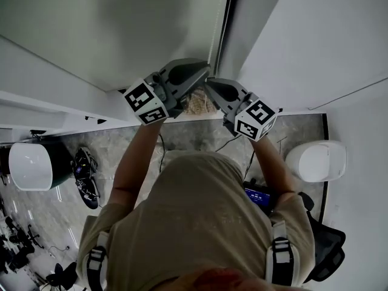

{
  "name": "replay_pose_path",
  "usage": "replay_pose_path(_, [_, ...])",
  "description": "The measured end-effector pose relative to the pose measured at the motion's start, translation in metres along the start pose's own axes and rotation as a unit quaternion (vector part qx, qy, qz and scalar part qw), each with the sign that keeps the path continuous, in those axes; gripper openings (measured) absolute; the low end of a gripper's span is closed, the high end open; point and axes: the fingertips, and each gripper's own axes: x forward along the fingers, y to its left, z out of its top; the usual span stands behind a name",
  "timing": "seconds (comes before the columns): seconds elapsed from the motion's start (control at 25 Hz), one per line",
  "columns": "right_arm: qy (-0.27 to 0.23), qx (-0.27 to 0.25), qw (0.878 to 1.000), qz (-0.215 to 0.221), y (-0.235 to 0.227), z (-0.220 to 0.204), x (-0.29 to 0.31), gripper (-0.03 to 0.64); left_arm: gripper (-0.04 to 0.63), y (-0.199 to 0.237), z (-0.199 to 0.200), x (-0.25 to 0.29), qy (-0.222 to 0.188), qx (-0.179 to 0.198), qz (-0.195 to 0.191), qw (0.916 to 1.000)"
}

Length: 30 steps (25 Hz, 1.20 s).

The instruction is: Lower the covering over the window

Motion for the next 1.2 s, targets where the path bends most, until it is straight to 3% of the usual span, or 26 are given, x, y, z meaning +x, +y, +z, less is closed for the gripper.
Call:
replay_pose_path(0.16, [-0.002,-0.031,1.0,-0.004,0.007,0.002,-0.015,0.015,0.024,-0.011,-0.004,-0.001,0.001,0.007,0.004,1.0])
replay_pose_path(0.2, [-0.021,-0.029,0.999,-0.003,0.007,0.01,-0.022,0.017,0.024,-0.013,-0.005,-0.002,0.002,0.01,0.007,0.9999])
replay_pose_path(0.28, [-0.071,0.0,0.997,0.001,0.004,0.036,-0.035,0.094,0.023,-0.013,-0.012,-0.009,0.016,0.019,0.016,0.9996])
replay_pose_path(0.36, [-0.097,0.006,0.995,-0.007,0.003,0.059,-0.039,0.1,0.023,-0.014,-0.034,-0.015,0.043,0.02,0.021,0.9987])
replay_pose_path(0.44, [-0.092,-0.018,0.995,-0.015,0.007,0.068,-0.033,0.1,0.024,-0.022,-0.063,-0.02,0.063,-0.001,0.014,0.9979])
replay_pose_path(0.56, [-0.07,-0.039,0.997,-0.02,0.012,0.063,-0.013,0.097,0.023,-0.031,-0.092,-0.033,0.061,-0.042,0.01,0.9972])
replay_pose_path(0.6, [-0.067,-0.042,0.997,-0.021,0.013,0.061,-0.009,0.048,0.023,-0.031,-0.095,-0.037,0.057,-0.048,0.013,0.9971])
replay_pose_path(0.64, [-0.067,-0.043,0.997,-0.021,0.015,0.059,-0.007,0.013,0.023,-0.031,-0.095,-0.04,0.054,-0.05,0.015,0.9972])
replay_pose_path(0.76, [-0.067,-0.048,0.996,-0.027,0.014,0.054,-0.008,0.009,0.029,-0.029,-0.083,-0.049,0.021,-0.068,0.005,0.9974])
replay_pose_path(0.8, [-0.058,-0.041,0.997,-0.027,0.01,0.046,-0.008,0.009,0.133,-0.025,-0.072,-0.051,0.0,-0.083,0.002,0.9966])
replay_pose_path(0.84, [-0.04,-0.029,0.998,-0.027,0.005,0.032,-0.007,0.009,0.19,-0.021,-0.061,-0.051,-0.017,-0.088,0.004,0.9959])
replay_pose_path(1.0, [0.001,-0.007,1.0,-0.013,0.001,-0.003,-0.001,0.009,0.19,-0.013,-0.026,-0.024,-0.005,-0.024,0.015,0.9996])
replay_pose_path(1.08, [0.0,-0.017,1.0,-0.005,0.01,-0.002,0.001,0.009,0.188,-0.014,-0.013,-0.01,-0.001,-0.005,0.019,0.9998])
replay_pose_path(1.12, [-0.002,-0.015,1.0,-0.002,0.014,-0.002,0.001,0.009,0.144,-0.014,-0.009,-0.008,-0.004,-0.002,0.021,0.9998])
replay_pose_path(1.16, [-0.004,-0.009,1.0,0.0,0.017,-0.002,0.002,0.009,0.026,-0.015,-0.007,-0.008,-0.008,0.0,0.021,0.9997])
replay_pose_path(1.2, [-0.004,-0.004,1.0,0.001,0.019,-0.003,0.002,0.009,0.025,-0.015,-0.007,-0.01,-0.011,0.0,0.02,0.9997])
